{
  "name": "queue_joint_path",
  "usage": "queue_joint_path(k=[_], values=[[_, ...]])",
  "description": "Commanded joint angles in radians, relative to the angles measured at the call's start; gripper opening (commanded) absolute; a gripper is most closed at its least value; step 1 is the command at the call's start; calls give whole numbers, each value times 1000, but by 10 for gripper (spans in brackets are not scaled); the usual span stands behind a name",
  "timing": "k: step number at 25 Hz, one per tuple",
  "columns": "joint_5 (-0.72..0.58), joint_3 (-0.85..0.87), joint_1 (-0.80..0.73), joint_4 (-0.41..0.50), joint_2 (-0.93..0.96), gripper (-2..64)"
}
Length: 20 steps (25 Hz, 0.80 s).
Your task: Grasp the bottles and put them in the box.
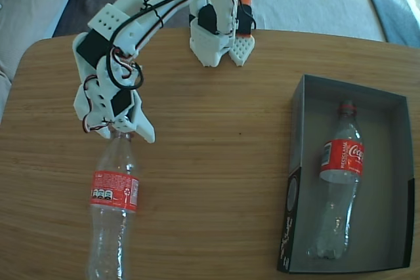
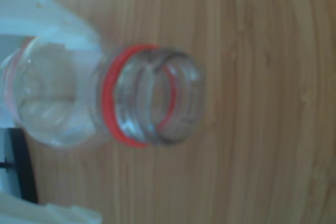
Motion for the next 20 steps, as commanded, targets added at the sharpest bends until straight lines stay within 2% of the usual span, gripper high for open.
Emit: queue_joint_path(k=[1,14,20], values=[[-12,-14,5,-29,-20,389],[-11,-55,12,-58,-124,388],[-9,-55,11,-127,-146,388]])
